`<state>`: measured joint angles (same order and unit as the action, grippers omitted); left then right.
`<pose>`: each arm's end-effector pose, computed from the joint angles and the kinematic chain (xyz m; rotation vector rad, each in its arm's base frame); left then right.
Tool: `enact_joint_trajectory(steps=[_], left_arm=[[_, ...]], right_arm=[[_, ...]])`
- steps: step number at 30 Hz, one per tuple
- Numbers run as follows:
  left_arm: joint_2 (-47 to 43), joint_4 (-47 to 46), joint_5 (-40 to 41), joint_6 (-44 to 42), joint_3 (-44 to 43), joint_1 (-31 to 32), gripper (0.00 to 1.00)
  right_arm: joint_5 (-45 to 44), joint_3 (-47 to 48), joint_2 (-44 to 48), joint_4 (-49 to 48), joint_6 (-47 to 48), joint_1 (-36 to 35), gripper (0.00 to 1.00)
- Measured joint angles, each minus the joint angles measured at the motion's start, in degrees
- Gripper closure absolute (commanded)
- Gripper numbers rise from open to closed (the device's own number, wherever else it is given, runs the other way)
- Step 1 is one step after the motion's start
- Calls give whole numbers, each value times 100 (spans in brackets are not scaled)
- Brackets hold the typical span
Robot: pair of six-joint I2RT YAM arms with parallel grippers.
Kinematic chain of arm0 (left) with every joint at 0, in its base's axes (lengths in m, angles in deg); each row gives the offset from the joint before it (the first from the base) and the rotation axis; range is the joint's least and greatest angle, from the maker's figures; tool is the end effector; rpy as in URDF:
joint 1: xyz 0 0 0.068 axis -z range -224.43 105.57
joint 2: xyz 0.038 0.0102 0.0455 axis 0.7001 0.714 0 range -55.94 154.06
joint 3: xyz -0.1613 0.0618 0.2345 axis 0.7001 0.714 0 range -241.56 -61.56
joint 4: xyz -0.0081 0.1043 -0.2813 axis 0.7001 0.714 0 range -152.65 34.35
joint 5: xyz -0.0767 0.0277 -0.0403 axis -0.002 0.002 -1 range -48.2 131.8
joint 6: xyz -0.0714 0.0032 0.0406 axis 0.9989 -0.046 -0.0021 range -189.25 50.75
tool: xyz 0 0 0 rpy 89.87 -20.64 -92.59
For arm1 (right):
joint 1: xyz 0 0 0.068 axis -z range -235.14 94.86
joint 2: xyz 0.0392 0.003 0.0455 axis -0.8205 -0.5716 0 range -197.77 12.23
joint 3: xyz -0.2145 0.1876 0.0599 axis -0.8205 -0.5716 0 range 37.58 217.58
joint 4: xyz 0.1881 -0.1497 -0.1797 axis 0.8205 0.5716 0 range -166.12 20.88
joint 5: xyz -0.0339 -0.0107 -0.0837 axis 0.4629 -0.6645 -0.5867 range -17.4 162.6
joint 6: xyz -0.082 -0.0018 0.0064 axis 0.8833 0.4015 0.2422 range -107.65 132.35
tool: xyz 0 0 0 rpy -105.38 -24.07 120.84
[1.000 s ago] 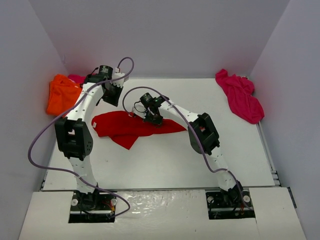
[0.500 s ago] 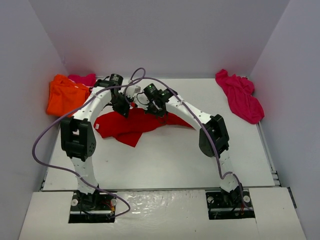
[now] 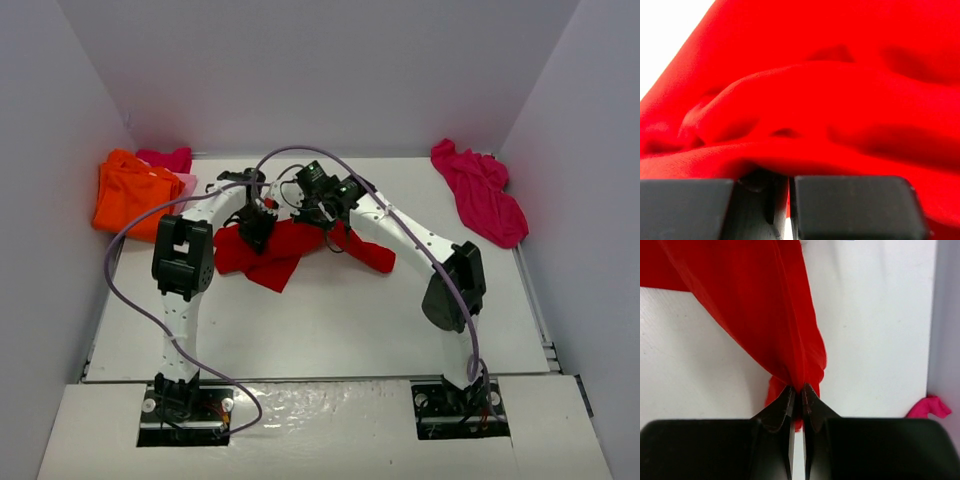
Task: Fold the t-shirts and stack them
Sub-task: Flatten out the tshirt
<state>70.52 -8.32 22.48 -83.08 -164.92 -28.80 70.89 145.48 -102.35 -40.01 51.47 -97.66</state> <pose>0.4805 -0.1591 0.1459 0.7867 2.7793 -0.4965 0.3961 0.3603 0.2983 -1.5032 1.7634 -0.0045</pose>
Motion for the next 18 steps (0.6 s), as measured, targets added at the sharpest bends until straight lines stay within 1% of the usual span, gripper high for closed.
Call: enact_joint_trajectory(steps=[7,11,13,16,18], left_arm=[[124,4,201,79,-391,6,100],[292,112,295,110,-704,-14,100],[275,141,305,107,-806,-62,100],[-27,124,264,96,-725,-138,100],[-462,83,206,80,-443,-173,100]], right_arm=[[-177,-143,1001,-51,37,-27,100],[-263,126,1386,63,56,14,98],[-245,342,1502,45,60,157,98],[-234,378,1734,-16,62,473,99],[-262,224,1864,-104,66,661,99]])
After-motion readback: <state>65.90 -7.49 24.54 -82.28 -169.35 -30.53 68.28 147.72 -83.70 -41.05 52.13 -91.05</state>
